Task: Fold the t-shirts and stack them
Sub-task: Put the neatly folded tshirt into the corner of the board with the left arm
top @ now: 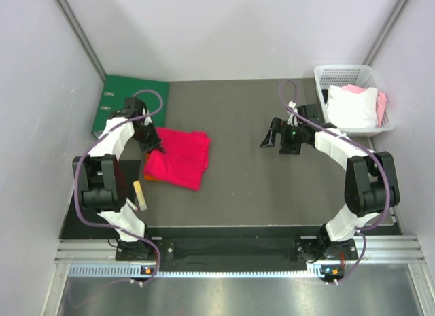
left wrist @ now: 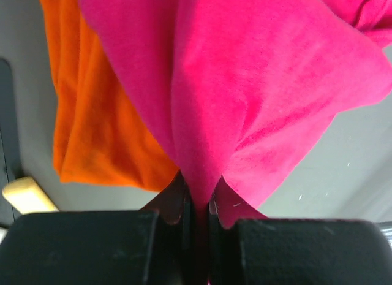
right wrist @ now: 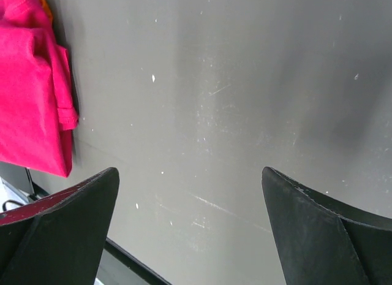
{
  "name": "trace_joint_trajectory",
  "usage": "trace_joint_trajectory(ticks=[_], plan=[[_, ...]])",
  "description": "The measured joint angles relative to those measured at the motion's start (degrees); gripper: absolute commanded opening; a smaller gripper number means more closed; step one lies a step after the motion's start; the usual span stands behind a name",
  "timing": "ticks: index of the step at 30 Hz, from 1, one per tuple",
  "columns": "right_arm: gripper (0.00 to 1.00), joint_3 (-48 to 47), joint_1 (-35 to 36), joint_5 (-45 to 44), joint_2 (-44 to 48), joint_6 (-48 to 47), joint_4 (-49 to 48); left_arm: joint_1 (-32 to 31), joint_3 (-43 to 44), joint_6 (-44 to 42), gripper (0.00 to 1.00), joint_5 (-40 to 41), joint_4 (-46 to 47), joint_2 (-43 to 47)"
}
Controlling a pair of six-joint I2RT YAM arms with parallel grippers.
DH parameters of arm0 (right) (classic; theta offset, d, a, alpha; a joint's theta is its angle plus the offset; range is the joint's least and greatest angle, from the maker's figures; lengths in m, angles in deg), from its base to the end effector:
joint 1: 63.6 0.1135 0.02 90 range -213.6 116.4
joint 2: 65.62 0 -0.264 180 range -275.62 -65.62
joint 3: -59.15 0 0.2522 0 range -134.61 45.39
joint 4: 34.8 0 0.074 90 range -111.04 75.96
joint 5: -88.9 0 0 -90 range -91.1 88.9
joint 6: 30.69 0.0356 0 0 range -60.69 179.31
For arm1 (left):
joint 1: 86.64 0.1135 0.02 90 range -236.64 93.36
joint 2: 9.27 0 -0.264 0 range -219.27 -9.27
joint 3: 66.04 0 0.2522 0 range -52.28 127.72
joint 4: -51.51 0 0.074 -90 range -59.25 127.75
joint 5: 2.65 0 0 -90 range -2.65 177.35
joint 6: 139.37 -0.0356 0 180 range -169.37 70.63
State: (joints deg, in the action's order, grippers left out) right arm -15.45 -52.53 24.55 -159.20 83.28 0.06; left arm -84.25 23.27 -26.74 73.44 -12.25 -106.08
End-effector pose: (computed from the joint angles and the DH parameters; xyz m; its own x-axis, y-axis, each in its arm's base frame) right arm 0.3283 0.0799 0.2093 -0.8962 0.1978 -0.3972 -0.0653 0.8266 0.5591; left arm 0.3363 0.0055 0.2399 -0.8874 -0.4109 -0.2089 -0.3302 0.8829 -0.3337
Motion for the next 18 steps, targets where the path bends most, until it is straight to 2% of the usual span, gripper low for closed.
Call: trace_joint_trajectory(ticks=[10,18], plan=[[1.0,-0.37,0.28,1.16,-2.19,-0.42,-0.07,1.92,0.61,2.05,0.0,-0.37,2.75,-2.93],[1.0,-0.37,0.94,1.92,-3.37,-0.42,-0.09,5.62,-3.15,4.76,0.0,-1.31,7.23,-2.8]])
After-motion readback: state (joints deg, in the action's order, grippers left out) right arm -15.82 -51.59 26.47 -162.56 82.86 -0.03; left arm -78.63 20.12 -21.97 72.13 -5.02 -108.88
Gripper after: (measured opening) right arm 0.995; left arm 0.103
